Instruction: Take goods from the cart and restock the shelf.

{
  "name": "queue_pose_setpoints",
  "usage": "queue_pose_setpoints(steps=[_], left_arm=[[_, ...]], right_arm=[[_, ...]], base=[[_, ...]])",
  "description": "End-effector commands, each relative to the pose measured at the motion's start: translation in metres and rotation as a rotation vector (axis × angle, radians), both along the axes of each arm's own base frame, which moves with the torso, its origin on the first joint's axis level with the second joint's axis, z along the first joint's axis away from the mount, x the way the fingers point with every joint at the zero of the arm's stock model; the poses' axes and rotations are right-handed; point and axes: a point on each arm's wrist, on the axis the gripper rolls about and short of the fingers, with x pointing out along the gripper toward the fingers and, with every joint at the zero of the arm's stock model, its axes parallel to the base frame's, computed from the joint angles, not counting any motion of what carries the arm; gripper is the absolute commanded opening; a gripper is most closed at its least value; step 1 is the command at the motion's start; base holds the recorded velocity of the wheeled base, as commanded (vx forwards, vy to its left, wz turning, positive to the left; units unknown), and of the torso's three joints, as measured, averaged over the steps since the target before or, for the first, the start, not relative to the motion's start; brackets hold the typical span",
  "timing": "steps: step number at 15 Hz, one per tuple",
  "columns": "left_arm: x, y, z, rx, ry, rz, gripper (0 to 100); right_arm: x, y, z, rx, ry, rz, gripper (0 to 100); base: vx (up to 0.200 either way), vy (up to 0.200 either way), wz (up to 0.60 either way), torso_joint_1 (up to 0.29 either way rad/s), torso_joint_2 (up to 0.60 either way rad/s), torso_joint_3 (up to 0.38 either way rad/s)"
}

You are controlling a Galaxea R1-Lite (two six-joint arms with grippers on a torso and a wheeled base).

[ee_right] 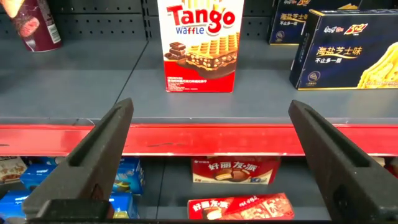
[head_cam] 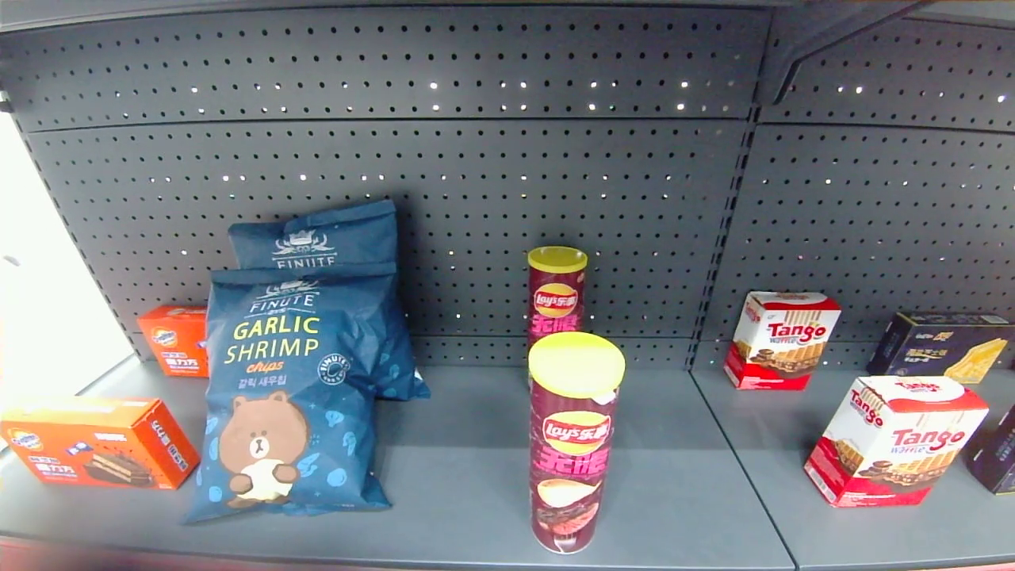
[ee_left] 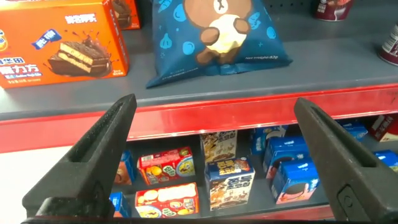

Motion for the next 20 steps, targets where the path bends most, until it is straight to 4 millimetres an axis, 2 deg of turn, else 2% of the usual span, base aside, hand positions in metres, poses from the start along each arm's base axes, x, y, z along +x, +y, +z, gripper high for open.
queue_pose_setpoints(steps=[1,3,5,8,20], left_arm=[[0.0001,0.0000,0.0000,0.000,0.002,0.001,100],[0.0003,-0.0004,0.0000,0.002,0.005,0.020,100],[-0.0005,-0.0032,-0.0001,0.000,-0.001,0.197,100],[-0.0066,-0.0026,-0.0017,-0.009,-0.081,0.177,100],[-0.0066,-0.0026,-0.0017,-0.012,-0.081,0.182,100]], right_arm=[[0.0001,0.0000,0.0001,0.000,0.001,0.000,100],[0.0001,0.0000,0.0001,0.000,0.001,-0.001,100],[0.0001,0.0000,0.0001,0.000,0.001,0.000,100],[0.0001,0.0000,0.0001,0.000,0.001,-0.001,100],[0.0001,0.0000,0.0001,0.000,0.001,-0.001,100]], base=[[0.000,0.000,0.00,0.000,0.00,0.000],[0.000,0.000,0.00,0.000,0.00,0.000],[0.000,0.000,0.00,0.000,0.00,0.000],[0.000,0.000,0.00,0.000,0.00,0.000],[0.000,0.000,0.00,0.000,0.00,0.000]])
